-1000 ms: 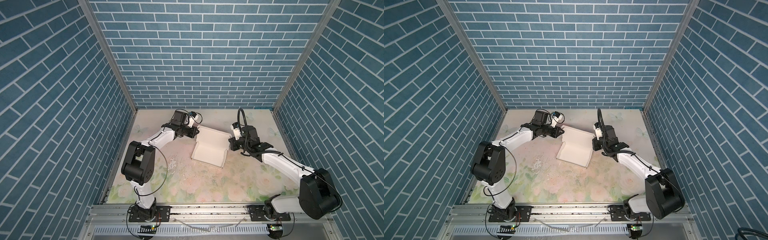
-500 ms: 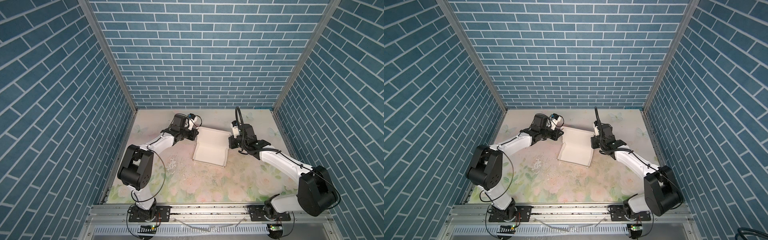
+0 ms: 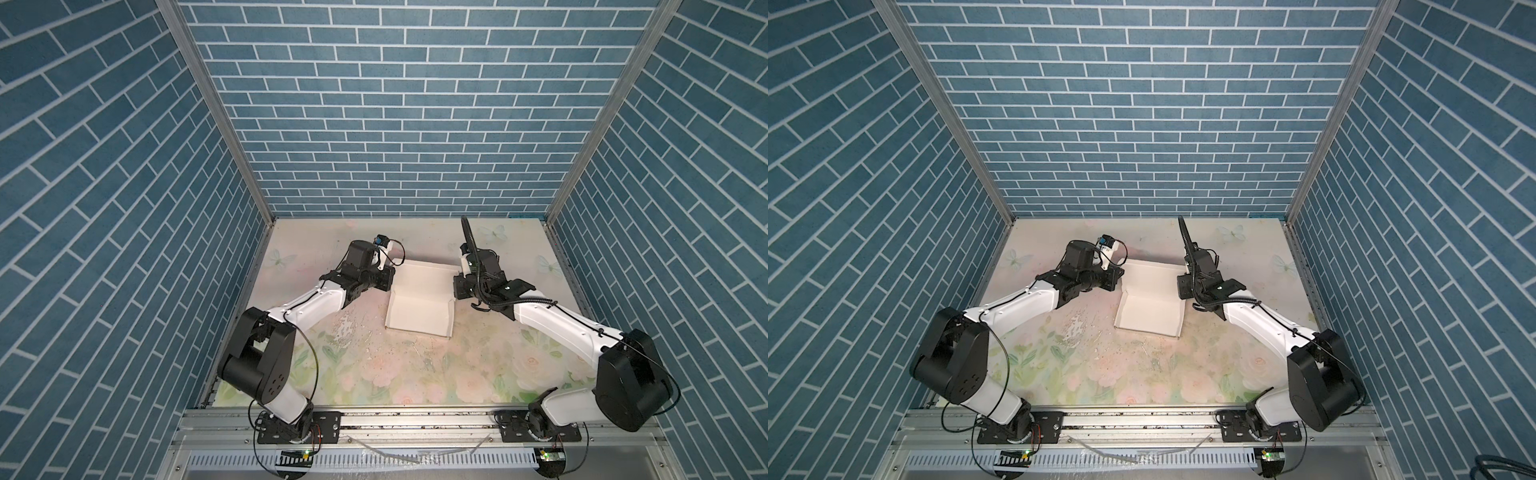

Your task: Fold the paper box

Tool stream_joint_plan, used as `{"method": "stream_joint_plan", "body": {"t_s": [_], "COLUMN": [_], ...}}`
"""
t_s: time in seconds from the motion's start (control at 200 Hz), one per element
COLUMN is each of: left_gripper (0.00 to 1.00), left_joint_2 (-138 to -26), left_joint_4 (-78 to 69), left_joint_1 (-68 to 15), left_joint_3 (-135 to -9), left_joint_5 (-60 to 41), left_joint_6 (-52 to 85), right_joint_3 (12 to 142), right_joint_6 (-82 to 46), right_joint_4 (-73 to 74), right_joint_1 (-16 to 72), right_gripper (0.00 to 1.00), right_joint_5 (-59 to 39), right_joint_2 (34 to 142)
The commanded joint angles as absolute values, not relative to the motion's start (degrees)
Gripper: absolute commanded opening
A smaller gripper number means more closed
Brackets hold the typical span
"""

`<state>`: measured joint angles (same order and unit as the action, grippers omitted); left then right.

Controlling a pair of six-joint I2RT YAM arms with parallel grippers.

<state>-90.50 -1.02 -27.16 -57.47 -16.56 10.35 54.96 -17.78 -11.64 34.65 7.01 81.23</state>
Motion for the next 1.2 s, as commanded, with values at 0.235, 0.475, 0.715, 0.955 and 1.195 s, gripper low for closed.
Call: {"method": "stream_joint_plan", "body": {"t_s": [0.235,0.475,0.715,0.955,1.195], "left_gripper": [0.0,0.0,0.0,0.0,0.0], "left_joint_2": [-85.1,-84.4,-83.4,-80.9,-78.3], "left_joint_4": [-8.1,-10.2,-10.8,-10.2,-10.3], "left_joint_1": [-30.8,-33.2,-35.6,-36.9,-38.4], "left_joint_3": [-51.0,-48.4,-46.6,-43.9,-40.5], "left_joint_5": [-8.1,-5.7,-3.9,-3.0,-2.0], "left_joint_6": [11.3,11.6,12.0,12.3,13.7], "right_joint_3": [47.5,43.9,41.1,38.8,36.3], "right_joint_6": [-21.8,-22.7,-23.7,-25.3,-27.3], "right_joint_4": [-2.9,0.5,2.4,3.1,4.1], "right_joint_1": [38.5,40.5,42.4,44.6,48.1], "right_gripper": [0.01,0.0,0.0,0.02,0.01], "right_joint_5": [10.7,11.1,11.8,13.2,16.2], "right_joint_2": [77.0,75.5,74.4,73.4,72.5]}}
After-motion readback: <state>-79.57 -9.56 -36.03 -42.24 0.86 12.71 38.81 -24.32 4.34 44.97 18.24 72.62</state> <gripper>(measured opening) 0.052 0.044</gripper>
